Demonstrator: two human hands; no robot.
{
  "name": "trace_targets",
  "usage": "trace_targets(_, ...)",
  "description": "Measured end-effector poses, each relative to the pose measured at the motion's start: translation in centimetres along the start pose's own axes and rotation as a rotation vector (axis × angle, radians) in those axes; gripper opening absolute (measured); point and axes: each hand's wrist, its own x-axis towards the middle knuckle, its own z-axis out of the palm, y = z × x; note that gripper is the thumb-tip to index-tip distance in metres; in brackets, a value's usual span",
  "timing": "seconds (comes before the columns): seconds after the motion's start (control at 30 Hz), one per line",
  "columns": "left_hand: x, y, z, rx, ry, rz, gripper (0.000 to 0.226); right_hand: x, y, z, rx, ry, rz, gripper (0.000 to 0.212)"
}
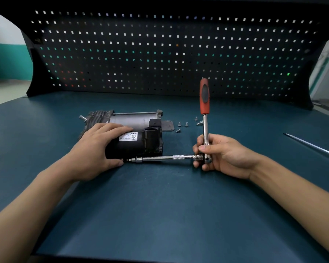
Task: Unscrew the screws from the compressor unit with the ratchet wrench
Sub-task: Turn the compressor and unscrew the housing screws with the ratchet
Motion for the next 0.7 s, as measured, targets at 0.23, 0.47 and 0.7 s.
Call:
trace_targets(0.23, -0.01, 0.11, -0.19, -0.012, -0.003, 0.002, 0.086, 0.0, 0.02, 0.06, 0.01, 0.007, 0.004, 0.019)
trace_targets(0.47, -0.03, 0.22, -0.07, -0.01, 0.015, 0.012, 0.084, -0.09, 0.02, 0.11, 0.023, 0.0, 0.009, 0.017)
trace_targets(0.7, 0.03, 0.23, -0.08, -0.003, 0.017, 0.017, 0.084, -0.17, 0.01, 0.23, 0.031, -0.015, 0.01, 0.017)
